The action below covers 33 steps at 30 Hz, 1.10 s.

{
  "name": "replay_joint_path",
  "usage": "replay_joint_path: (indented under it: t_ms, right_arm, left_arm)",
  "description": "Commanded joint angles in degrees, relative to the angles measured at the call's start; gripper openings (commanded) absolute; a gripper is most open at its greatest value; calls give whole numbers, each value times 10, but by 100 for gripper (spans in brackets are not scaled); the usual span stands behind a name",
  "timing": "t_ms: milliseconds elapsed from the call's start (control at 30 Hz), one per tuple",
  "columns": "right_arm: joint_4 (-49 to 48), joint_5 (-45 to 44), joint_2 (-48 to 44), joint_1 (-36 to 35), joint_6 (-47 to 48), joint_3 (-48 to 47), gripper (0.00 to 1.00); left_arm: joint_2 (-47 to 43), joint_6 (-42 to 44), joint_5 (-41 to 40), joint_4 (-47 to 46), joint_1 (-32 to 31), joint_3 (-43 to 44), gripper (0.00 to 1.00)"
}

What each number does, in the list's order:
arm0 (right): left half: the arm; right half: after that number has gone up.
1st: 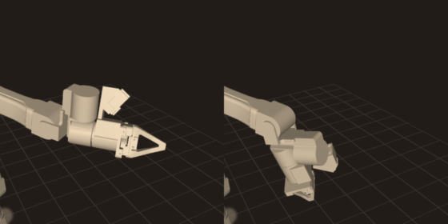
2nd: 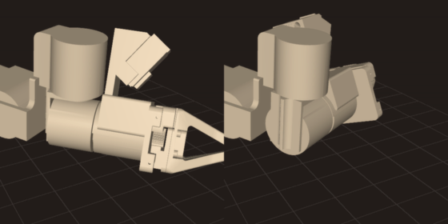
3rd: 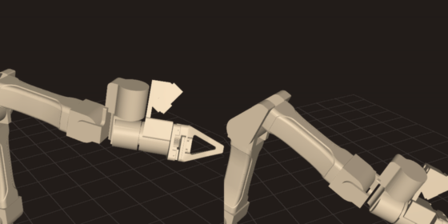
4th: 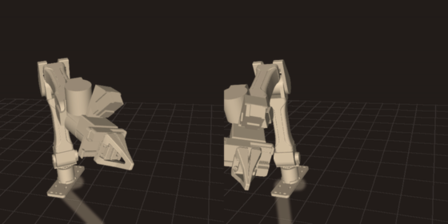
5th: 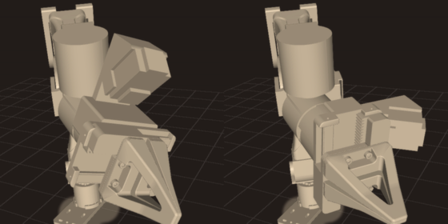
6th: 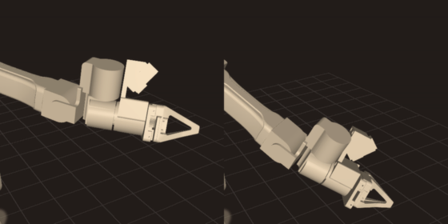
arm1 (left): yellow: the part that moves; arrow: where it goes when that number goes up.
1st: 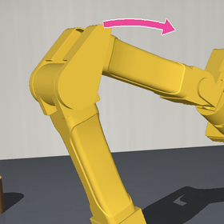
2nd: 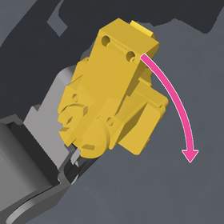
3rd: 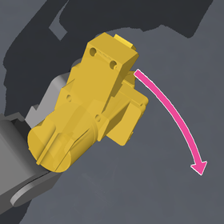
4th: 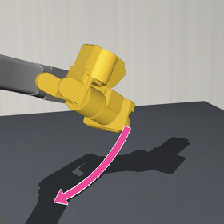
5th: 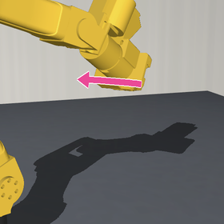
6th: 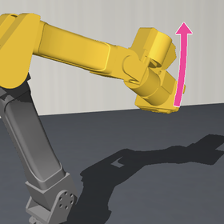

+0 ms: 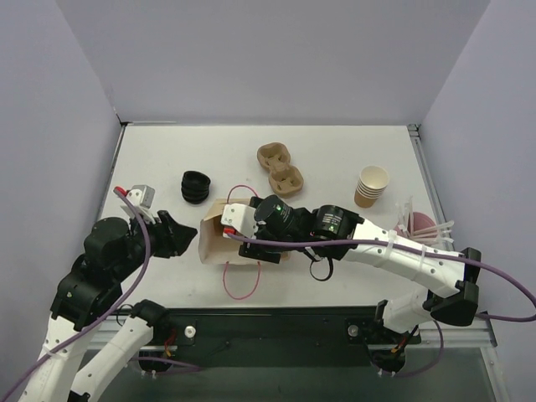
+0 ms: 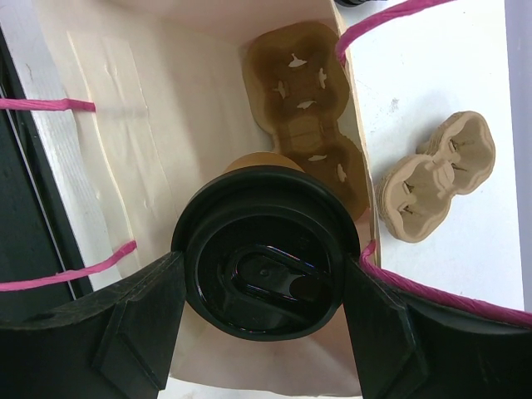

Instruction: Pack the takeout coffee

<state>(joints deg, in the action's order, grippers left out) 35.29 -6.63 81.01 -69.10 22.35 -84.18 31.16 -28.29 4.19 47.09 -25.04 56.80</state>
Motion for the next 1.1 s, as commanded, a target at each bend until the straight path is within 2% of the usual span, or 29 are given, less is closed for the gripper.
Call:
replay_joint_path:
  t_ms: [0,300,500,533,600,667,767,1067]
  right_arm:
    - [-6,-22,12,-3,-13,-23,38]
    - [-9,-24,6,-3,-15,-20,38]
    - [-11,-26,5,-4,1,-6,38]
    - [-14,-31,5,-4,4,-5,38]
    - [-19,-36,5,-4,24,1,38]
    - [-29,-42,5,-3,53,9,38]
    - [-45,-44,5,-5,105,19,37]
    - [-87,-58,7,-5,229,74,37]
  left_arm:
    - [-5,-24,32,-8,2,-28,55]
    - [-2,-35,41,-52,2,-86,55]
    - [17,-21,46,-85,2,-88,49]
    - [18,-19,44,-92,2,-88,47]
    - [22,-12,45,-98,2,-88,36]
    - [26,-4,48,-109,2,-90,18]
    - [29,3,58,-124,2,-95,2]
    - [7,60,111,-209,2,-136,0]
